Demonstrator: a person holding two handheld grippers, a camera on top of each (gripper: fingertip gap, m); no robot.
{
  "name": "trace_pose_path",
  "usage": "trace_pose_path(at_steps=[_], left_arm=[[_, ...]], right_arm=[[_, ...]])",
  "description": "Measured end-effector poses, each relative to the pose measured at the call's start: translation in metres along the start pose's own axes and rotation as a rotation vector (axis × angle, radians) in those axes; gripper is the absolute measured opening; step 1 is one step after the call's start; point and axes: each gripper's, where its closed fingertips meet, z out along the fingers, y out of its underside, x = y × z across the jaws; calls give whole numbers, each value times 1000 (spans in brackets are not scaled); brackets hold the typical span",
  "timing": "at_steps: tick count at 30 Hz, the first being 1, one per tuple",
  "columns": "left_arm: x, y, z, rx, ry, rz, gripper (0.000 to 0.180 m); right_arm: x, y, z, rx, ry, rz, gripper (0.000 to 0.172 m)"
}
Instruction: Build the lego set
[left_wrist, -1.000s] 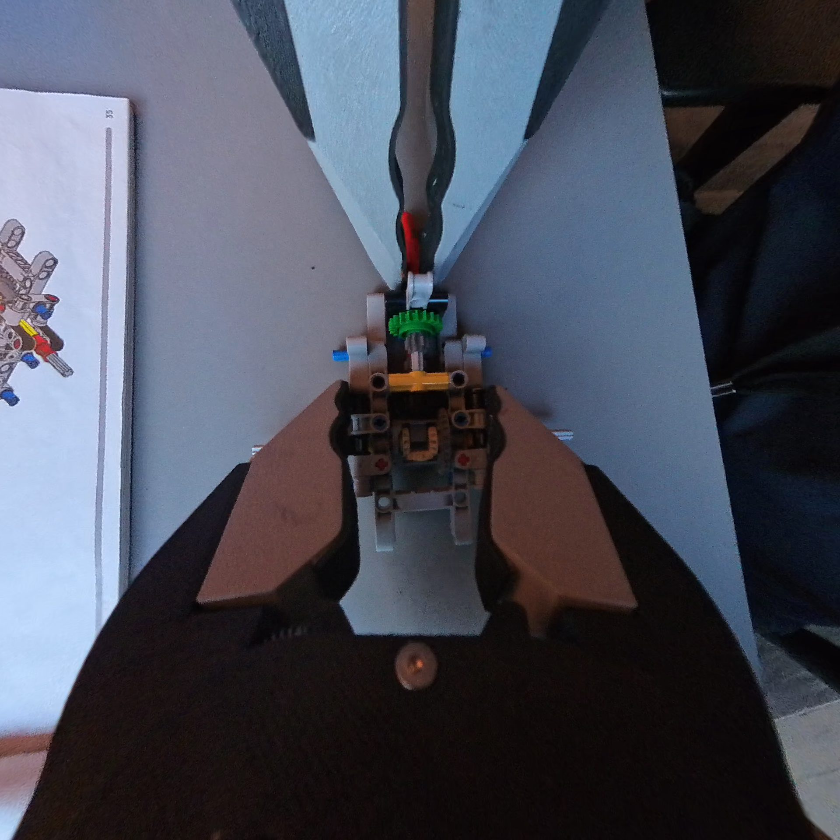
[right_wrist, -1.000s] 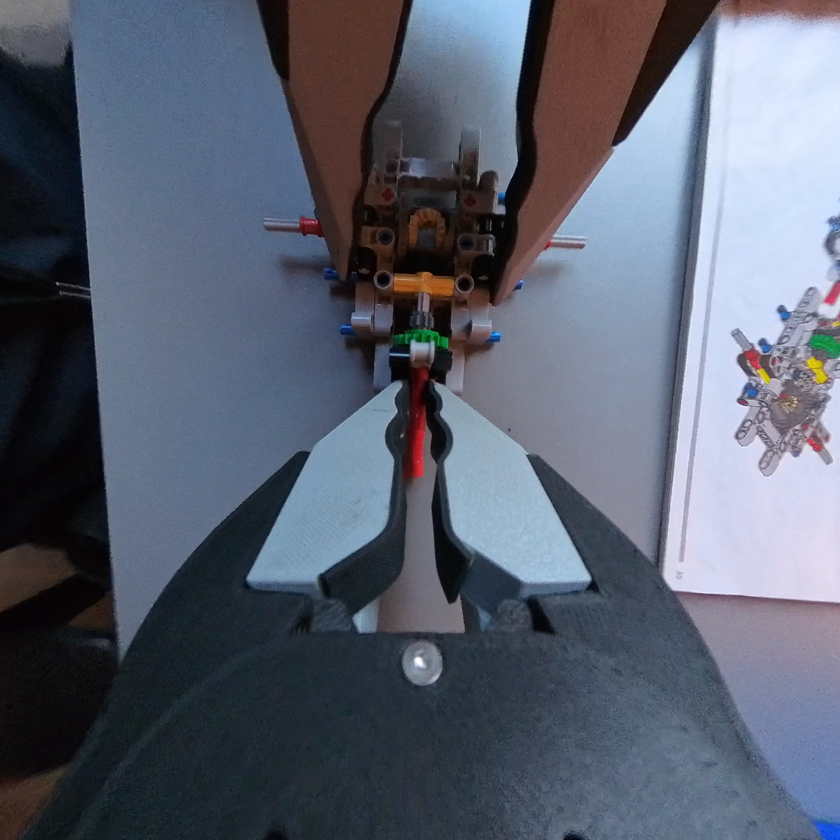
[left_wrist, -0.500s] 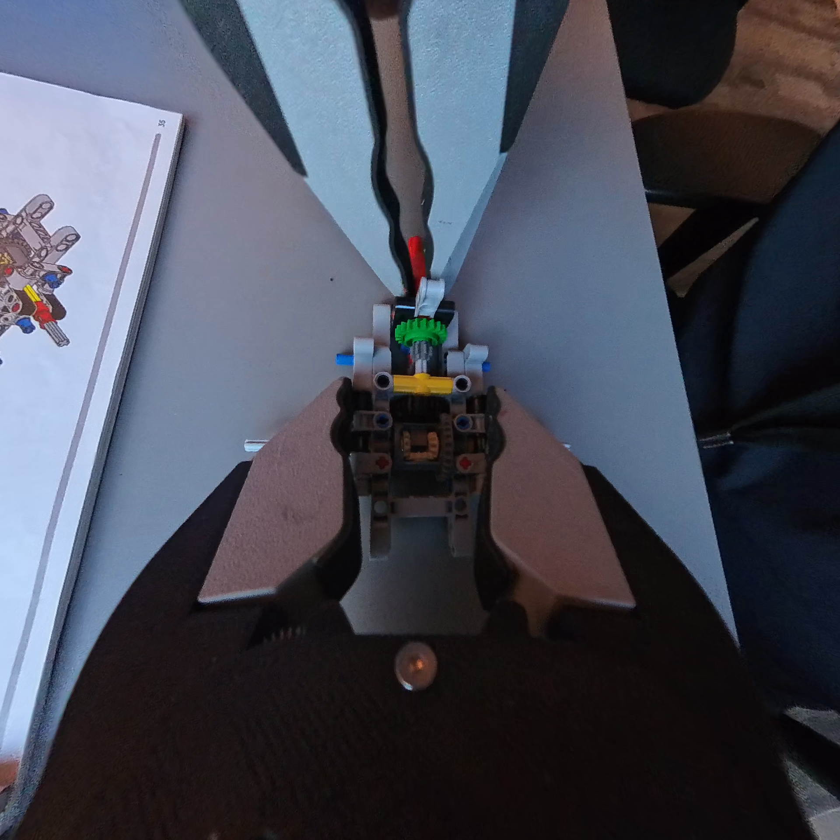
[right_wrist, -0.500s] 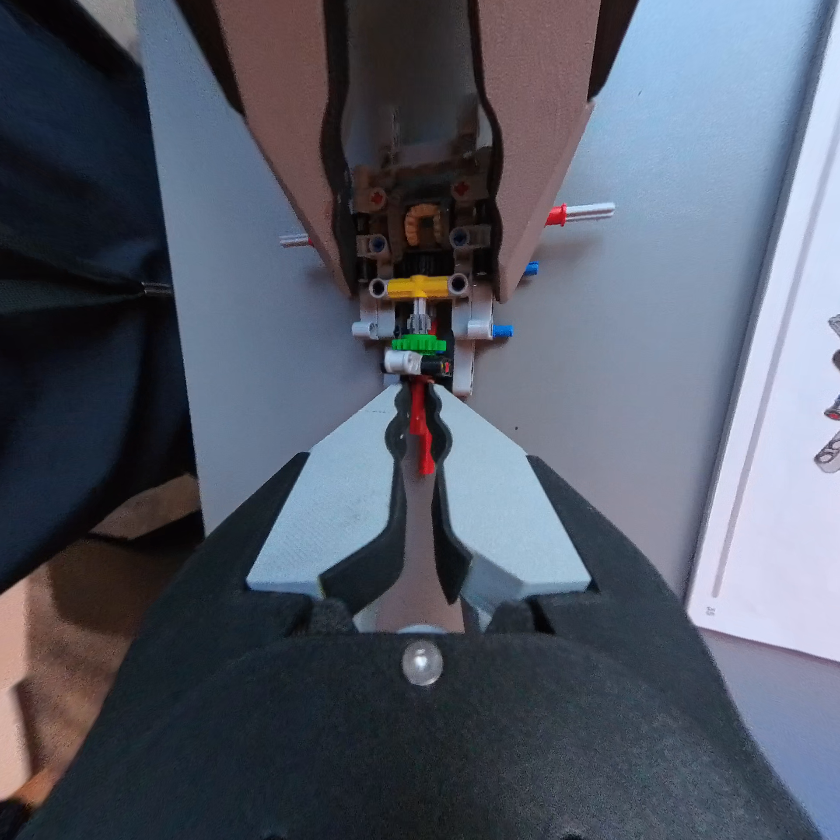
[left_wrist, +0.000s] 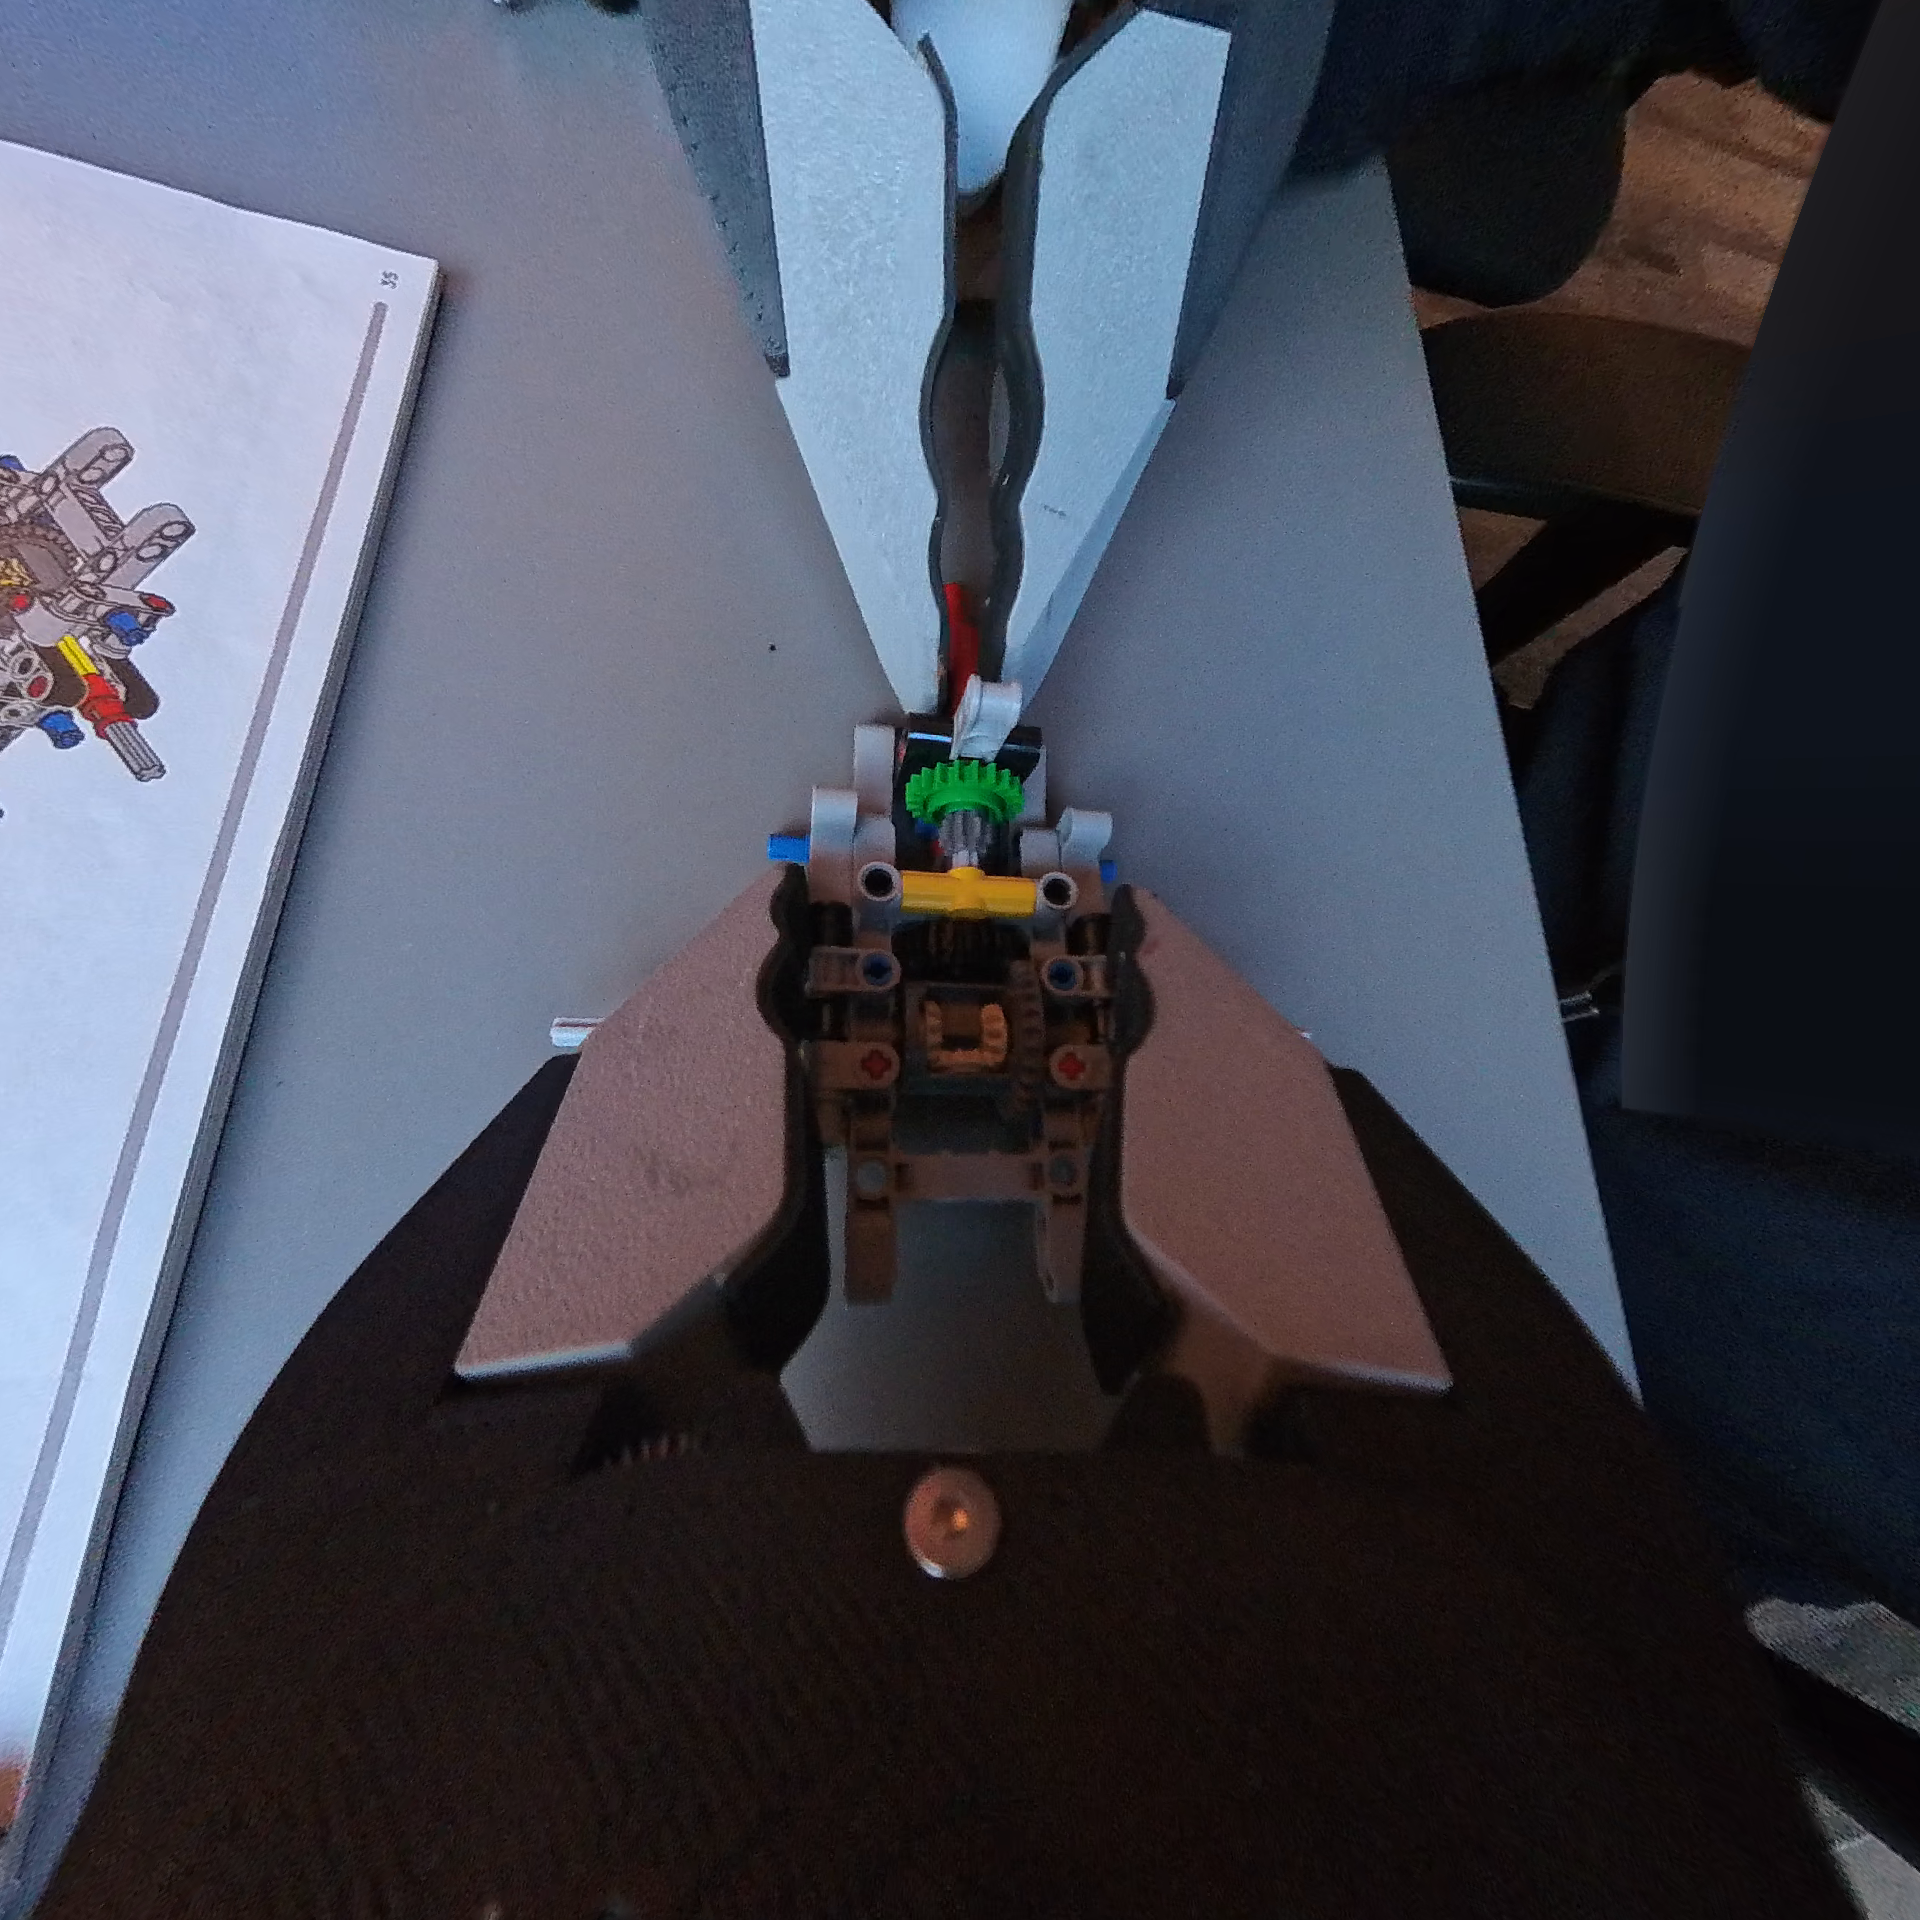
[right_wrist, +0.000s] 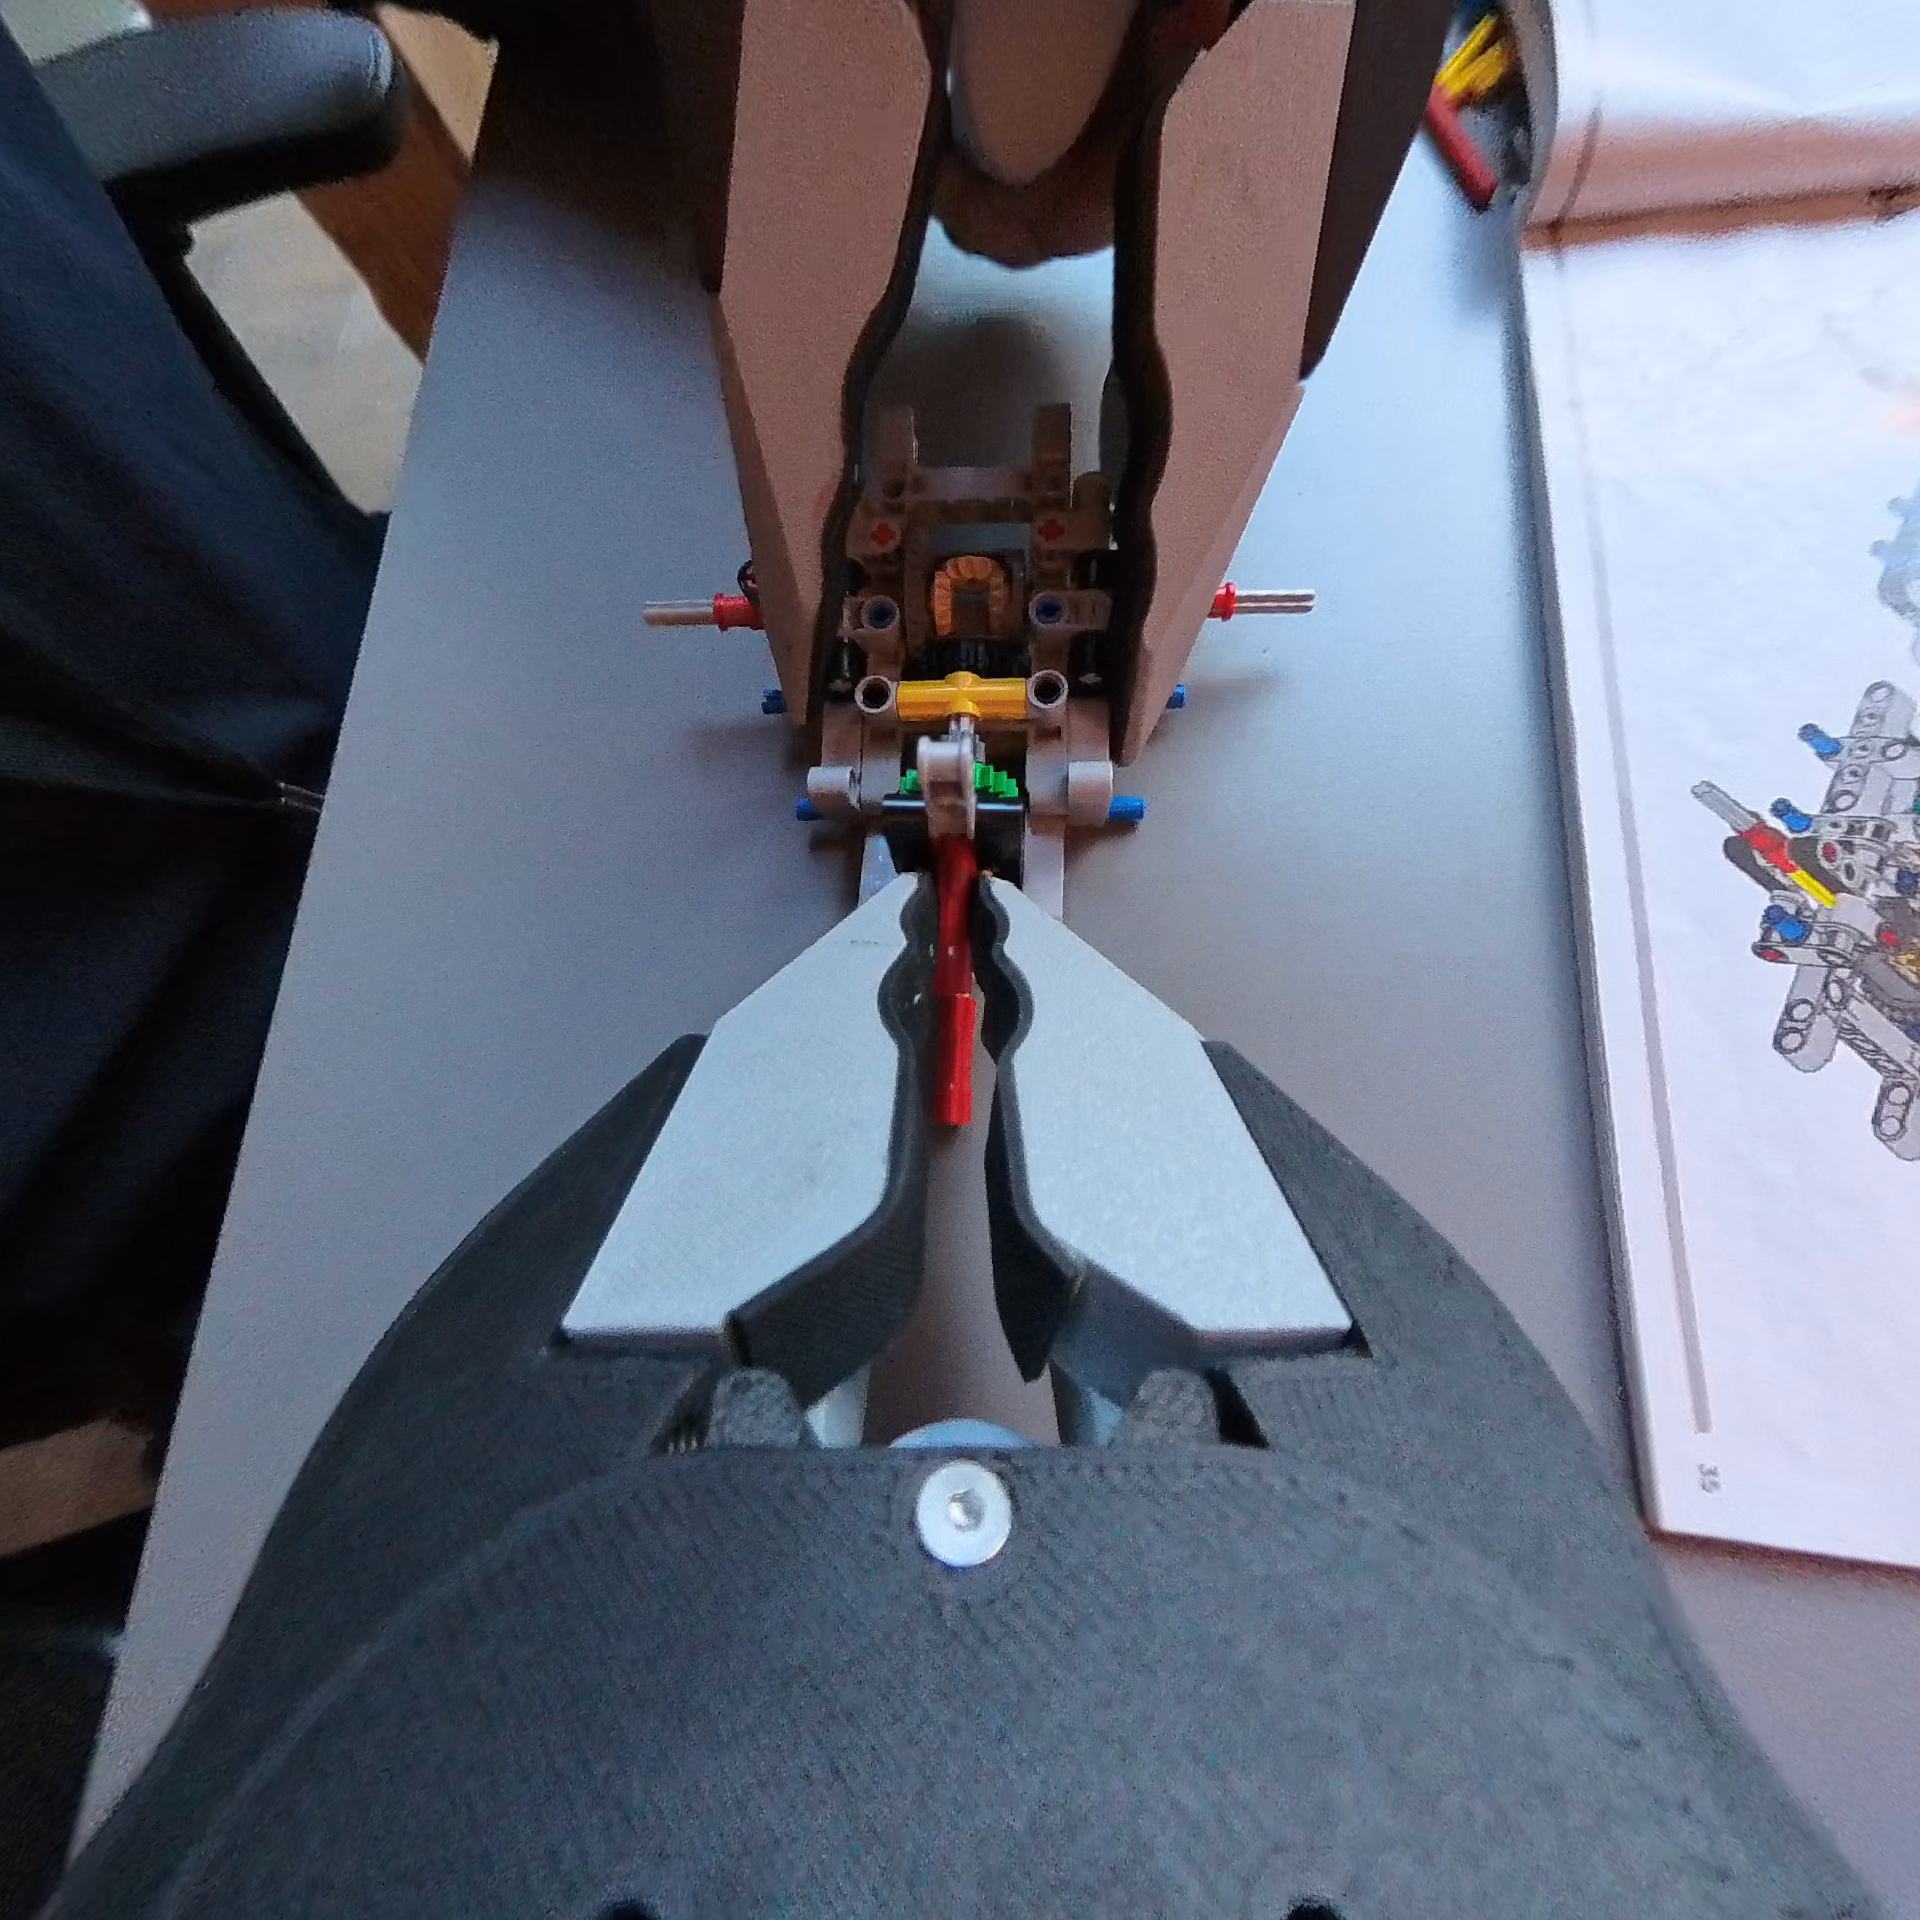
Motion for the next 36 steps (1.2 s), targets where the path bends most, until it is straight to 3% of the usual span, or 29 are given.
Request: trace_pose_path(at_steps=[5, 19, 31, 36], left_arm=[[0, 2, 0, 81, 10, 29, 54], [-1, 3, 0, 65, -3, 46, 54], [-1, 4, -2, 68, 4, 52, 55], [-5, 6, -5, 70, -3, 61, 55]], right_arm=[[1, -1, -1, 39, 67, -69, 2], [3, -3, 0, 30, 71, -72, 2], [2, -3, 1, 31, -55, -42, 3], [8, -6, 2, 53, 20, -60, 3]])
